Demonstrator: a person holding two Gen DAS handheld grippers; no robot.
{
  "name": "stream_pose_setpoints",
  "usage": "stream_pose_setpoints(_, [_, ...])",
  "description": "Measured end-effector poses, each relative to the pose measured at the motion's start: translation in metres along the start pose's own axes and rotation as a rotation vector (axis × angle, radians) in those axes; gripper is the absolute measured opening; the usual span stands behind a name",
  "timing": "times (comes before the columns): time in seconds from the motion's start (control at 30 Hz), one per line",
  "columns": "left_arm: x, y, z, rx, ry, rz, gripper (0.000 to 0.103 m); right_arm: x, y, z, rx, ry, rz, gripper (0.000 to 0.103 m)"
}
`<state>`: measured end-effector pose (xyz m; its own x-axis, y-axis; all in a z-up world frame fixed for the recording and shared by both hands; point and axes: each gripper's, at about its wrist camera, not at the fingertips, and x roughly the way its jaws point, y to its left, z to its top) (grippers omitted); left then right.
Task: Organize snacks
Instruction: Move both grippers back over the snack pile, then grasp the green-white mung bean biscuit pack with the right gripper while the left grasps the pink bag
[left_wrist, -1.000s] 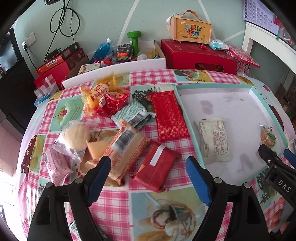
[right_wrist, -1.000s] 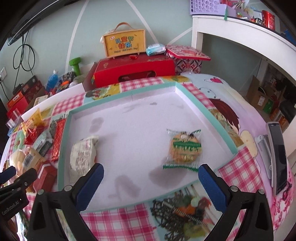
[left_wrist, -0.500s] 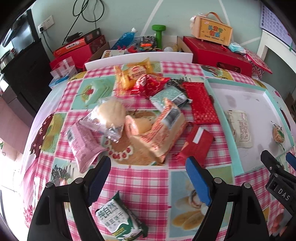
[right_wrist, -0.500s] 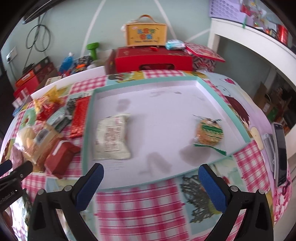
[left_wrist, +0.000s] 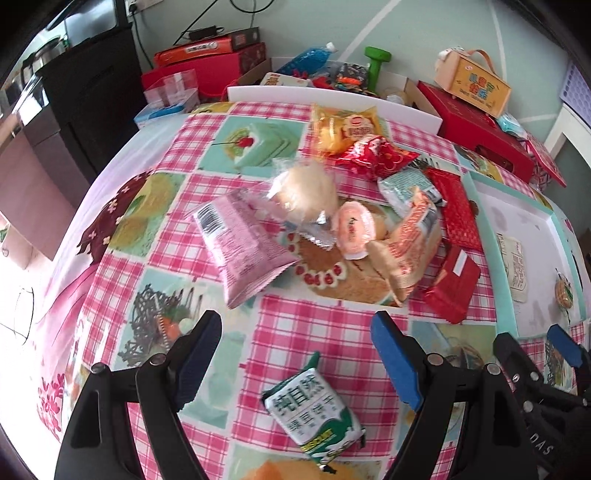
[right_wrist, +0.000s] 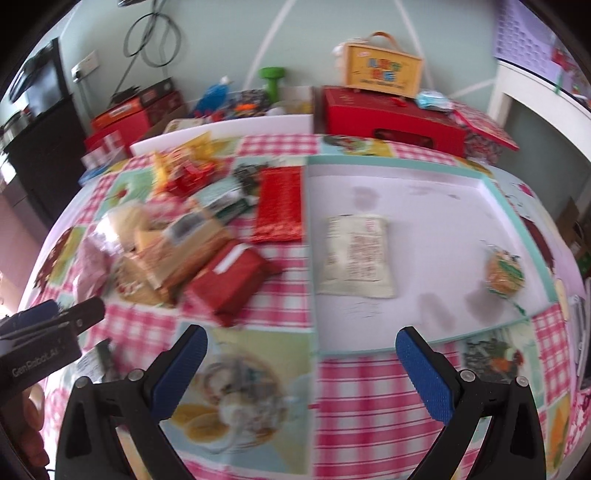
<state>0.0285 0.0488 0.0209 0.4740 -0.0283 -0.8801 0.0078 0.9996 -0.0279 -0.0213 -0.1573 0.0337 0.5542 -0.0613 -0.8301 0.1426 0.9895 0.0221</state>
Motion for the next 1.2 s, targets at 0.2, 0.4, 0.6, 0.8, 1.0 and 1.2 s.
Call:
stream_pose_setpoints(0.2, [-0.001,0.026,-0.007,-0.055,0.011,0.014,0.083,0.002,0.033,-0.008,-0.073,0.023,0.072,0.103])
stream_pose_setpoints(0.4, [0.004,0.048,-0.009,-0.102,0.030,0.052,0.083,0.002,0.066,-0.015,-0.146,0.039,0.172,0.103])
stream_pose_setpoints(0.6, [0.009,0.057,-0.011,-0.111,0.048,0.058,0.083,0.000,0.098,-0.025,-0.226,0.052,0.235,0.103])
stream_pose_setpoints(0.8, [0.014,0.071,-0.012,-0.128,0.058,0.074,0.083,0.003,0.116,-0.031,-0.278,0.069,0.255,0.103])
stream_pose_setpoints(1.0, [0.023,0.083,-0.015,-0.144,0.085,0.109,0.083,0.008,0.130,-0.036,-0.312,0.087,0.260,0.103])
stream_pose_setpoints(1.2, [0.027,0.086,-0.015,-0.147,0.084,0.103,0.083,0.019,0.133,-0.039,-0.323,0.112,0.235,0.103])
